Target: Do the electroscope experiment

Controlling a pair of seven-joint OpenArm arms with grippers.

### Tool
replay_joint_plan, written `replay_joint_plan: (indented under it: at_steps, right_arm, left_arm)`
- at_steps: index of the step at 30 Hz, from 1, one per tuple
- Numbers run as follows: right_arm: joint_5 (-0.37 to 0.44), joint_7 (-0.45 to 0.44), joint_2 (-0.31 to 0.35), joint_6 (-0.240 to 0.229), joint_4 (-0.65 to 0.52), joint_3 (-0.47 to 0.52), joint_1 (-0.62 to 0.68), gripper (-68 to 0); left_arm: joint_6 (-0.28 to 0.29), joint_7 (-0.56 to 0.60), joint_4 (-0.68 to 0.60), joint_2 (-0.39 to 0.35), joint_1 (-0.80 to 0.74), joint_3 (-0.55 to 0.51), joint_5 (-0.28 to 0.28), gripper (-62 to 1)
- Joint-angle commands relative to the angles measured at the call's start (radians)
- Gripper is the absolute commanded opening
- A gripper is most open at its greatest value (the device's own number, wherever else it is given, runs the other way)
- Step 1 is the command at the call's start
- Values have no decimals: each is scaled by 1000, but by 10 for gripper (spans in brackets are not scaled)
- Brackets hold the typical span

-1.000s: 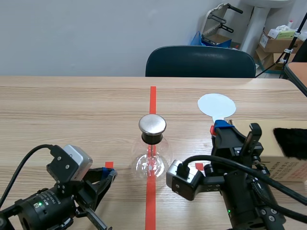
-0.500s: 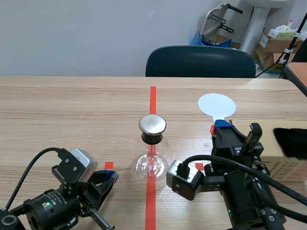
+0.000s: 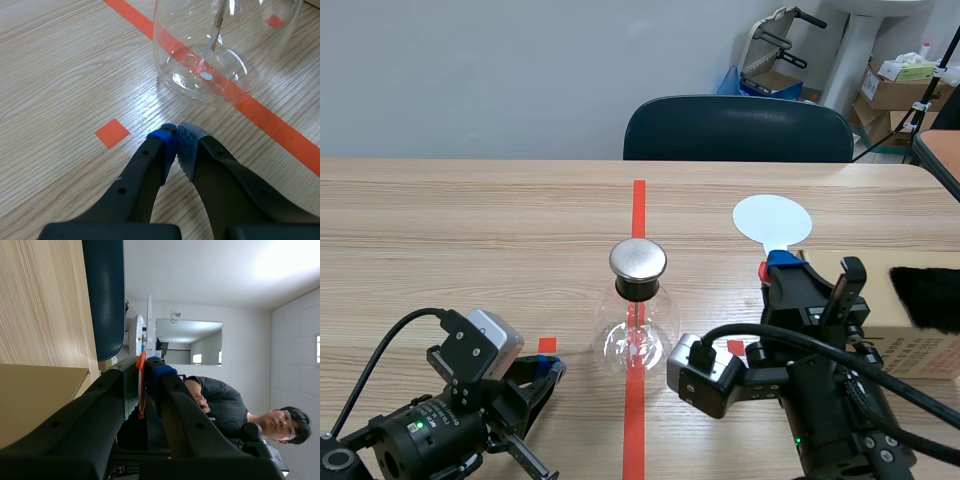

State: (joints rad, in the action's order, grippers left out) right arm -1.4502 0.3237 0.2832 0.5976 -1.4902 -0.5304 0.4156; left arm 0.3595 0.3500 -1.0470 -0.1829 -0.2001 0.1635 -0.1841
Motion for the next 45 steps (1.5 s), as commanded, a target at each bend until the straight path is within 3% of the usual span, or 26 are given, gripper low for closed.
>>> replay_joint_plan:
  at_steps: [1,45]
  right_arm:
    - [0,7,10,11,-4,2,-11,-667]
    - [0,30,10,11,-4,2,-11,-667]
  left_arm:
    - [-2,17,-19,5,1,1,7,-567]
    - [-2,16,-19,5,1,1,7,-567]
